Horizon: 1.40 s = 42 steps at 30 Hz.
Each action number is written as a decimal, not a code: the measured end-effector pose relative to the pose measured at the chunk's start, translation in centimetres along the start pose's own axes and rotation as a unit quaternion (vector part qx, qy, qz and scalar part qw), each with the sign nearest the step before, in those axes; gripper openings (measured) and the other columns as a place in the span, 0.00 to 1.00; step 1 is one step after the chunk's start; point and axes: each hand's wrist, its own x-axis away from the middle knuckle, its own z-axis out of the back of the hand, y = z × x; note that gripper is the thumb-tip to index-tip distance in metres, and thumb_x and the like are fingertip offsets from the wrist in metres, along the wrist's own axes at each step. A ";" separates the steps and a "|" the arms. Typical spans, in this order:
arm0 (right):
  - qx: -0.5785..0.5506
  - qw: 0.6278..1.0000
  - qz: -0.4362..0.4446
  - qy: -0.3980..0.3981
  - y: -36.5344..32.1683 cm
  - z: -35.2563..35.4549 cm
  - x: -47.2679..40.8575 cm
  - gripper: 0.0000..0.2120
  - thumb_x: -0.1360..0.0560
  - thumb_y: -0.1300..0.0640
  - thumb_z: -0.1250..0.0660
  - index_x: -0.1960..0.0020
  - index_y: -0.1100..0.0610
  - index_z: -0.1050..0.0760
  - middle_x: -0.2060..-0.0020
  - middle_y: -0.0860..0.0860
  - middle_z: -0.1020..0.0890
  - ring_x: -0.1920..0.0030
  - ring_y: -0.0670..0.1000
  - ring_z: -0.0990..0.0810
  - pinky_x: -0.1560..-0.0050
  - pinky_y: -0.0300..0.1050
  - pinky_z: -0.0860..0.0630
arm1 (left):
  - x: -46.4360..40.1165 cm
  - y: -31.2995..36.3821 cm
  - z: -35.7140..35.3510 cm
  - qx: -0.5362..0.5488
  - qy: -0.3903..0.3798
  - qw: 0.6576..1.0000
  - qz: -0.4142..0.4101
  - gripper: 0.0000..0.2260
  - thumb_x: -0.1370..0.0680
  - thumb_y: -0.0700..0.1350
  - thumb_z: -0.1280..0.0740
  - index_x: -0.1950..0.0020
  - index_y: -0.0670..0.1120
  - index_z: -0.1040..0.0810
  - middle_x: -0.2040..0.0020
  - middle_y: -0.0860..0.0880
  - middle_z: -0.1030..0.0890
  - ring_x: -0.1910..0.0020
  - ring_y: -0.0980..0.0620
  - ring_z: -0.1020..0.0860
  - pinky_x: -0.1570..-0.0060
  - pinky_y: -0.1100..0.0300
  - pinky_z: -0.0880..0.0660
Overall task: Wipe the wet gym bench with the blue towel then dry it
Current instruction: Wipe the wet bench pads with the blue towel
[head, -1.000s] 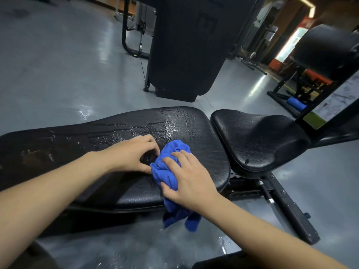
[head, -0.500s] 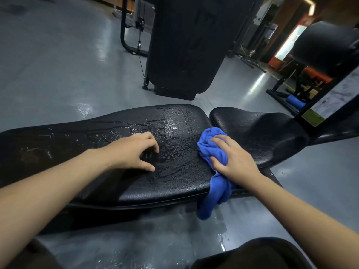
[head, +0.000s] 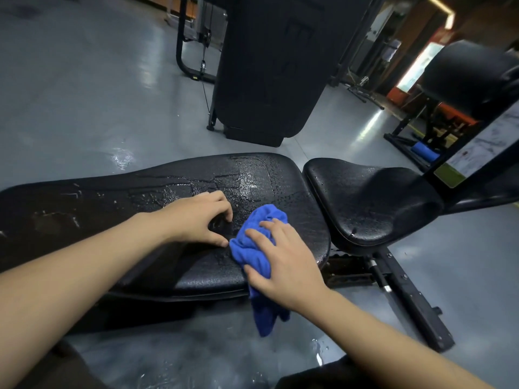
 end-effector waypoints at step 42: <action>0.023 0.990 0.019 -0.138 -2.2 -9.2 -32.7 0.25 0.24 0.34 0.43 0.35 0.48 0.28 0.44 0.54 0.20 0.41 0.58 0.22 0.48 0.51 0.29 | 6.5 -10.8 -0.4 0.044 0.077 0.993 0.076 0.15 0.23 0.59 0.34 0.39 0.61 0.31 0.40 0.63 0.35 0.38 0.61 0.34 0.42 0.55 0.26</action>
